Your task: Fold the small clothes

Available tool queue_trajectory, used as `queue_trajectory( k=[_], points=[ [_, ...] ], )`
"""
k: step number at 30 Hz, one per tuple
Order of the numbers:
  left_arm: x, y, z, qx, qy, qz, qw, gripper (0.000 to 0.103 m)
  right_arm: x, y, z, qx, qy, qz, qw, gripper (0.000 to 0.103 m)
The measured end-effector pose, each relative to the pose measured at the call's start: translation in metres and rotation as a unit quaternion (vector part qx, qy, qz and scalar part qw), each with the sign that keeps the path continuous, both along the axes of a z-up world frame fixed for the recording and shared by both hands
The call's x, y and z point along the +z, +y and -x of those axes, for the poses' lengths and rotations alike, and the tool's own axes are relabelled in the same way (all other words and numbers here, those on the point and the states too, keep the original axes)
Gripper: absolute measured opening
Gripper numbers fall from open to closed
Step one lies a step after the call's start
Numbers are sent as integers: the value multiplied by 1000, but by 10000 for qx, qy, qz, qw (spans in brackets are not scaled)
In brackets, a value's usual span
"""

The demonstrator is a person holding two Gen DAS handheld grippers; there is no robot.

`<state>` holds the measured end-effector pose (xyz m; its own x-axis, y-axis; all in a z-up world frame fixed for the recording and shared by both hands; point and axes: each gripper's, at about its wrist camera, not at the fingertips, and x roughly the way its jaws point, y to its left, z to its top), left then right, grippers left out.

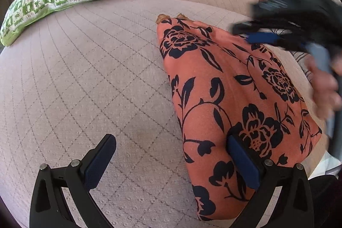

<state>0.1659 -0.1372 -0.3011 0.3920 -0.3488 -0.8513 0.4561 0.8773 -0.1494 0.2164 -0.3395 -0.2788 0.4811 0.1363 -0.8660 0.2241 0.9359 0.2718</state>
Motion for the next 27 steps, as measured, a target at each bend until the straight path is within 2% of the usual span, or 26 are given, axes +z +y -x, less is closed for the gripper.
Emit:
queue_trajectory(
  k=[5,8,9,10,11,13,15,21,27],
  points=[
    [-1,0,7,55,-74,16,10000,103,8,-13,62,-47,-86,46,9999,38],
    [-1,1,8,50,-164,-1,9999,103,-20,-15,87,46,214,-55,9997,39],
    [-3,1,4,28,-174,-19,9998,103,-33,-15,92,72,189,-136,9997,40],
    [-2,4,8,28,-215,-8,9998,103,-38,-16,99,51,-88,-128,9999,40],
    [-4,3,9,32,-245,5,9997,103,-39,-15,102,61,-286,-116,9995,40],
    [-1,5,12,44,-305,29,9995,103,-38,-15,102,69,-392,-236,9989,47],
    [-1,5,14,39,-360,26,9993,103,-36,-15,102,109,-499,-501,9974,65],
    [-2,3,13,7,-403,30,9992,103,-21,-18,105,44,-753,-594,9954,65],
    [0,2,11,-12,-393,21,9992,103,-14,-47,116,-360,-932,-702,9925,65]
  ],
)
